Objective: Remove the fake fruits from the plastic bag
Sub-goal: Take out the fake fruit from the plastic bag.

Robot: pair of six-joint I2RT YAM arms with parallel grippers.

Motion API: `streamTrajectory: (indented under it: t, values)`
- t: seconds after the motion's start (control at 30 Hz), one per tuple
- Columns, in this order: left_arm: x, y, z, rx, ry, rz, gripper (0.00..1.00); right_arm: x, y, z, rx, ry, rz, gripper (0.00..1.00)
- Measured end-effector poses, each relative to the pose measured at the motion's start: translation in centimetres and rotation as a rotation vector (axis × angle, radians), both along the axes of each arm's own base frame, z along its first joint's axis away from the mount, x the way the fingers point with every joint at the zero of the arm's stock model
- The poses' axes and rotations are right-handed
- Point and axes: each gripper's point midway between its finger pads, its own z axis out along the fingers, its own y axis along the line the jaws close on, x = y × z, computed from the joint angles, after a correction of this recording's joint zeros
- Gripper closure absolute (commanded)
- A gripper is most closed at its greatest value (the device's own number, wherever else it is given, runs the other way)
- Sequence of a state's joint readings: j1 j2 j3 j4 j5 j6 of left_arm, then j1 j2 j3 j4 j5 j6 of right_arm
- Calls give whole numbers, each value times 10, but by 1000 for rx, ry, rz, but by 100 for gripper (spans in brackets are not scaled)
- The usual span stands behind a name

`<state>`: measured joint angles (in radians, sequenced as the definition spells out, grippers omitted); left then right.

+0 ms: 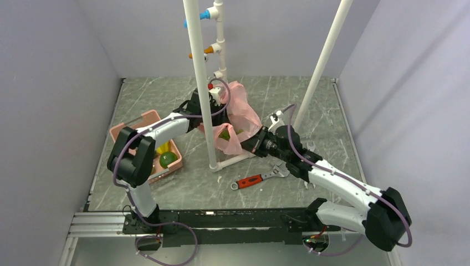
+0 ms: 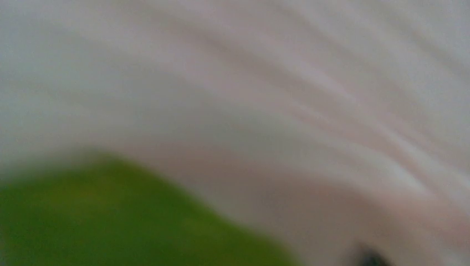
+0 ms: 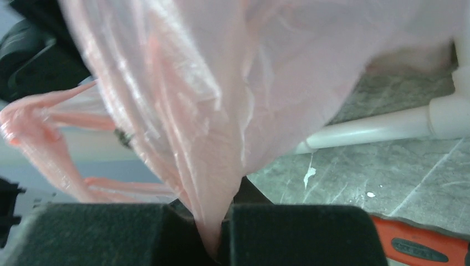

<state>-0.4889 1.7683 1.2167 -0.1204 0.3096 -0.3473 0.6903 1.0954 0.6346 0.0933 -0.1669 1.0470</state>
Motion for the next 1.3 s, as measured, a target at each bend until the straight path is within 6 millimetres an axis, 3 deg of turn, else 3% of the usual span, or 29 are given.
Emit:
streamTrajectory:
  t: [0.13,0.27,0.57,0.77,0.83,1.0,1.3]
  values:
    - [-1,-5,-12,4,28,-32,46,-9,-4,17,11,-61,33,100]
    - [-7,-12,-28,11,65,-60,43,-14,-3,12,-4,-47,61,100]
    - [-50,-55,-48,25,113,-262,35,-18,-5,10,-10,-42,78,100]
    - [-45,-54,-52,40,121,-273,29,-19,-12,23,10,-76,66,100]
    - [-46,-56,-52,43,123,-277,20,-20,-13,27,17,-87,67,100]
    - [-48,-64,-51,55,113,-295,20,-22,-15,30,17,-97,69,100]
    - [-43,-71,-67,112,112,-294,28,-21,-19,32,19,-98,59,100]
